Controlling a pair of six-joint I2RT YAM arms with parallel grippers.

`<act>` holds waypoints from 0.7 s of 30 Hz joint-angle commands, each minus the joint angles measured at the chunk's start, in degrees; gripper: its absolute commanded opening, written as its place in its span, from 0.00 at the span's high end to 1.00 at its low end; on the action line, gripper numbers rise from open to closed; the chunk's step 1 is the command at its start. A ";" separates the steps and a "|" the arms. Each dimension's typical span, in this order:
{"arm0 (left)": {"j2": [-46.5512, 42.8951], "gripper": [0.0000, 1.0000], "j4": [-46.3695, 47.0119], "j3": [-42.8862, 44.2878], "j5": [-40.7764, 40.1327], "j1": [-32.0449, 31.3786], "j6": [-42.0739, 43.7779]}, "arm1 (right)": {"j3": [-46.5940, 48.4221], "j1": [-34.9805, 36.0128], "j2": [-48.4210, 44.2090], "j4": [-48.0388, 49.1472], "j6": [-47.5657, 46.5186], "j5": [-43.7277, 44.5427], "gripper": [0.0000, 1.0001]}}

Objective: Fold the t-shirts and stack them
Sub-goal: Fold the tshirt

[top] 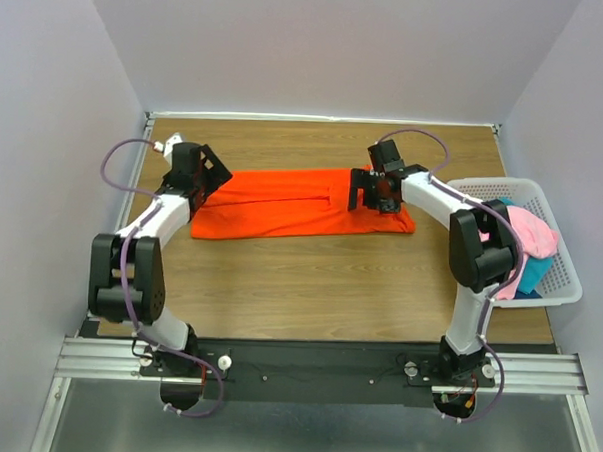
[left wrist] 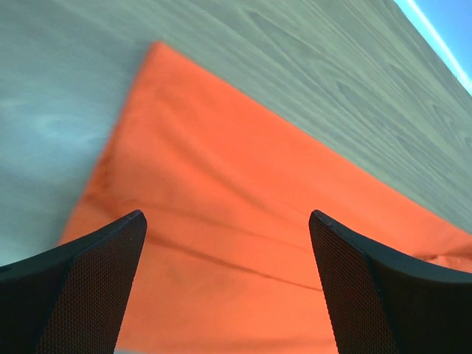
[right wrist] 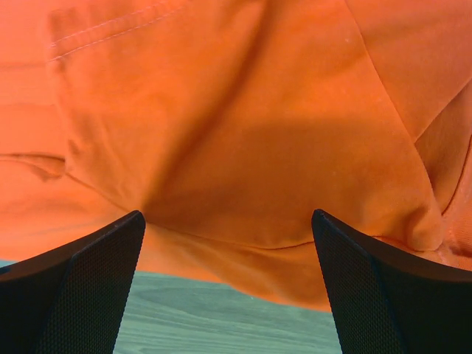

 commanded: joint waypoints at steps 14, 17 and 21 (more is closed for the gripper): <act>20.92 0.02 -3.27 10.34 3.32 -7.95 4.12 | 13.03 -6.81 15.59 3.84 -8.16 -5.49 0.00; 17.50 0.02 -6.42 6.65 1.66 -9.70 3.50 | 17.87 -6.99 20.77 3.93 -12.82 -7.69 0.00; 11.96 0.02 -4.08 -0.92 3.05 -13.13 0.17 | 28.40 -6.99 27.63 3.93 -15.56 -14.70 0.00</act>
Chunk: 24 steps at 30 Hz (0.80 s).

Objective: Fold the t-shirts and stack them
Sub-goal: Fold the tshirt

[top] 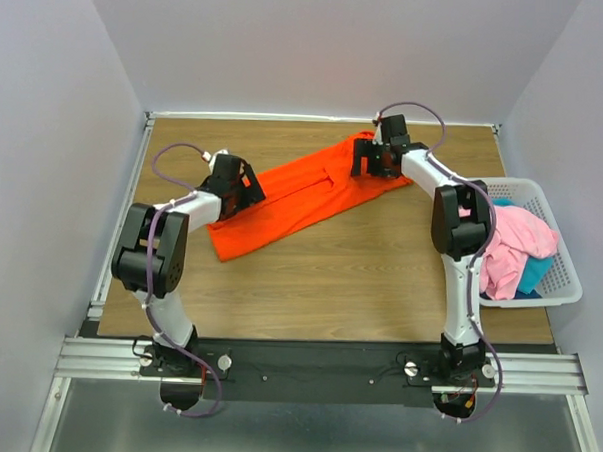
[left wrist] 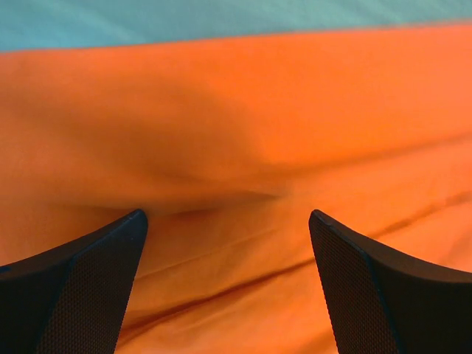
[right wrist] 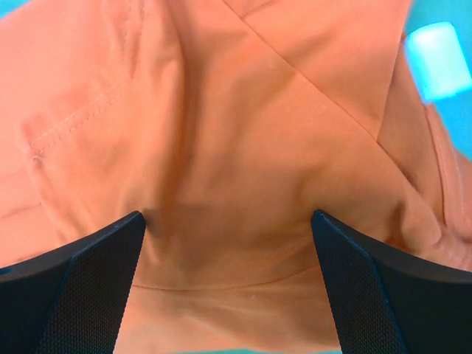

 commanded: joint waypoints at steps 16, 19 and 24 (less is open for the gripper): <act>-13.28 0.02 6.40 -21.96 6.19 -34.08 -22.62 | 31.93 1.59 25.11 -0.75 -8.87 -16.39 0.00; -14.51 0.02 5.43 -21.08 4.70 -36.30 -23.85 | 34.83 1.50 27.49 0.22 -10.46 -13.86 0.00; -18.72 0.02 2.71 -19.76 0.48 -39.47 -24.65 | 35.81 1.50 26.97 2.42 -10.46 -10.32 0.00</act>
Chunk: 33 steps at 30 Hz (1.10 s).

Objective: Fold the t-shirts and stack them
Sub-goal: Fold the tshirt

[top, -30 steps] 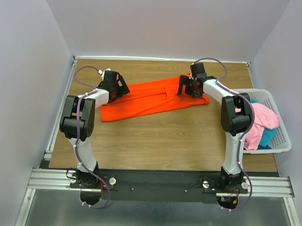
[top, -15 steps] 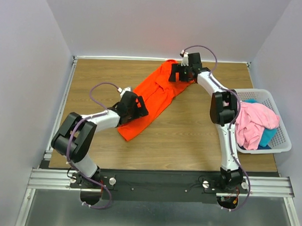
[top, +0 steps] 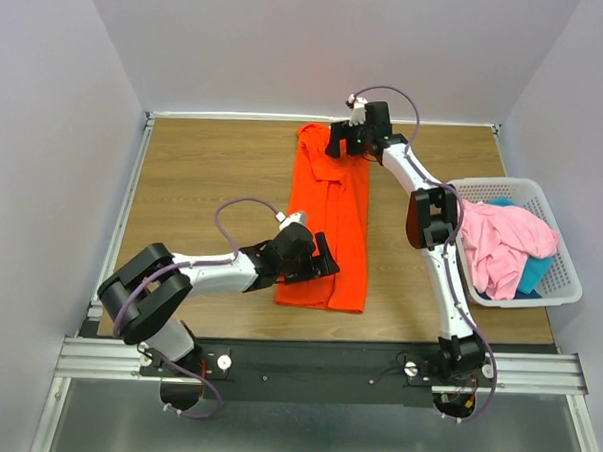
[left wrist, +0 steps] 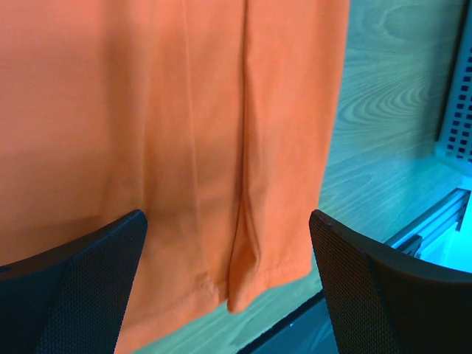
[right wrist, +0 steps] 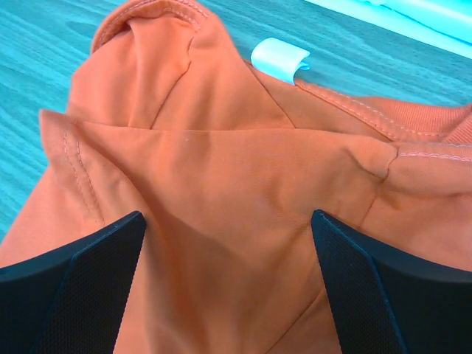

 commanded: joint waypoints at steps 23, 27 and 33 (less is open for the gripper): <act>-28.07 0.02 -18.51 -14.55 -9.62 -3.09 -1.89 | -70.05 1.70 -61.85 7.91 25.65 12.35 0.00; -28.60 0.02 -15.17 -17.98 -7.51 -3.00 -2.60 | -85.25 1.97 -72.23 12.94 29.17 13.13 0.00; -26.84 0.42 -13.93 -19.93 -6.53 -3.00 -3.39 | -94.07 1.97 -80.84 12.94 31.54 13.66 0.00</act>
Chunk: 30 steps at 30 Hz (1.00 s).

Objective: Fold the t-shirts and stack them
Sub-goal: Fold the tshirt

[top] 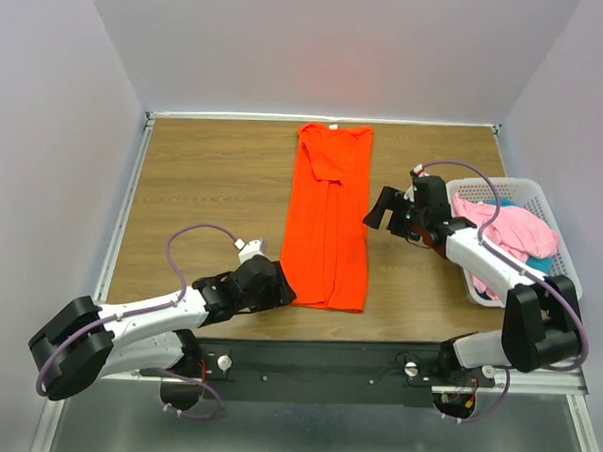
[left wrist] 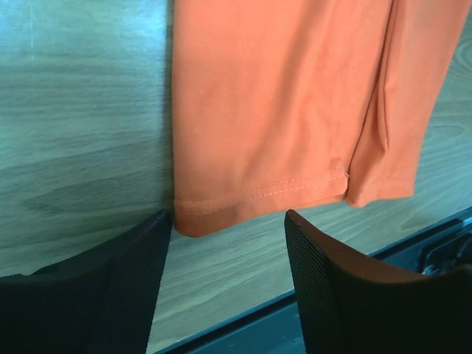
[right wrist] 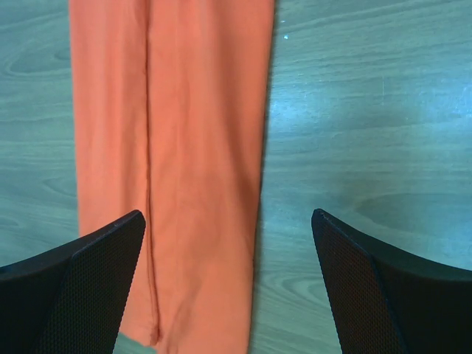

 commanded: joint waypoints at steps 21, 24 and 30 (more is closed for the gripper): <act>2.15 1.00 4.87 -2.39 -1.35 0.19 -3.16 | -15.35 20.86 -16.10 -13.70 3.81 6.03 0.01; 1.98 1.00 5.57 -2.56 -1.26 0.10 -3.25 | -16.49 25.51 -16.90 -15.73 5.04 5.94 0.03; 1.89 1.00 6.62 -3.44 -0.47 0.10 -3.33 | -17.64 31.59 -11.72 -15.73 6.97 7.87 0.11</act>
